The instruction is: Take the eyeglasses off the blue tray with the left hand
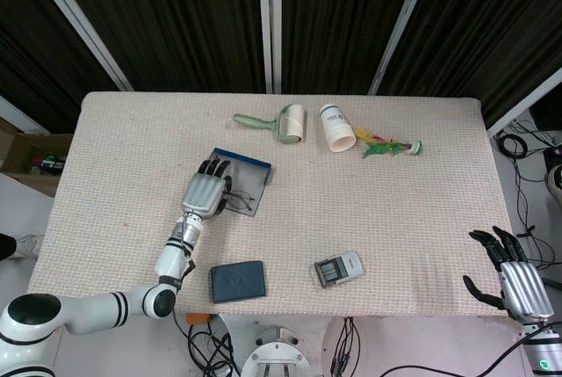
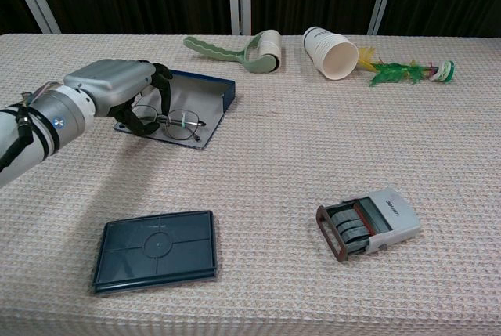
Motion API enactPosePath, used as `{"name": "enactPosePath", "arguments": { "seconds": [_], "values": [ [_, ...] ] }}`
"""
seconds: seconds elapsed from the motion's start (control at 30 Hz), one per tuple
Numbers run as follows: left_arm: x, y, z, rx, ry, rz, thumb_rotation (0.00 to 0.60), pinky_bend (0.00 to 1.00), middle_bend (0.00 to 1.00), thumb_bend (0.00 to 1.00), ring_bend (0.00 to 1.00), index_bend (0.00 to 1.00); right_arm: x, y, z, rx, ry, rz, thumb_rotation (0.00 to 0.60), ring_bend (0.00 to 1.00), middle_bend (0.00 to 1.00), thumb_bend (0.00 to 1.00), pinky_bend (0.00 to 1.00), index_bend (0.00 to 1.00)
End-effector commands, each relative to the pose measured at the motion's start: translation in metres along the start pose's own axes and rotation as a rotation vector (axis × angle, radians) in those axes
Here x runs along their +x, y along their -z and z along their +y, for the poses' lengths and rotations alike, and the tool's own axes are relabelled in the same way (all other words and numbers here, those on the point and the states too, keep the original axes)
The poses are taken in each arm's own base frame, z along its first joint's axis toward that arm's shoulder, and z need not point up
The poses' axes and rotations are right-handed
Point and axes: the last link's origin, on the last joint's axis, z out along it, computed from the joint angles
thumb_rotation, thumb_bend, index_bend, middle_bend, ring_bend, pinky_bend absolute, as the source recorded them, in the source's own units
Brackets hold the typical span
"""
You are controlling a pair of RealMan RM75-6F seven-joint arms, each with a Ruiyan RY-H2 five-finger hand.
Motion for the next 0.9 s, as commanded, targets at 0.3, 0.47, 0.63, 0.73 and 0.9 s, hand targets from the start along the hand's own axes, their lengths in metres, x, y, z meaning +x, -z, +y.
{"name": "enactPosePath", "arguments": {
  "seconds": [0.3, 0.47, 0.63, 0.73, 0.9],
  "values": [
    [-0.005, -0.004, 0.003, 0.005, 0.012, -0.002, 0.600, 0.11, 0.13, 0.44, 0.06, 0.56, 0.000, 0.001, 0.002, -0.004, -0.002, -0.001, 0.600, 0.00, 0.18, 0.24, 0.10, 0.18],
    [-0.005, -0.001, 0.000, 0.005, 0.011, 0.003, 0.600, 0.11, 0.18, 0.53, 0.06, 0.62, 0.001, 0.001, 0.002, -0.004, -0.003, 0.002, 0.600, 0.00, 0.18, 0.24, 0.10, 0.18],
    [0.005, 0.015, -0.005, -0.004, 0.041, 0.032, 0.600, 0.11, 0.19, 0.56, 0.06, 0.65, 0.001, 0.001, 0.002, 0.003, -0.005, 0.005, 0.600, 0.00, 0.18, 0.24, 0.10, 0.18],
    [0.013, 0.033, -0.011, -0.016, 0.060, 0.055, 0.600, 0.11, 0.19, 0.56, 0.06, 0.66, 0.001, 0.002, 0.003, 0.002, -0.006, 0.007, 0.600, 0.00, 0.18, 0.24, 0.10, 0.18],
    [0.026, 0.067, -0.020, -0.046, 0.043, 0.076, 0.600, 0.11, 0.19, 0.56, 0.06, 0.66, 0.001, 0.000, 0.003, 0.009, -0.003, 0.005, 0.600, 0.00, 0.18, 0.24, 0.10, 0.18]
  ]
}}
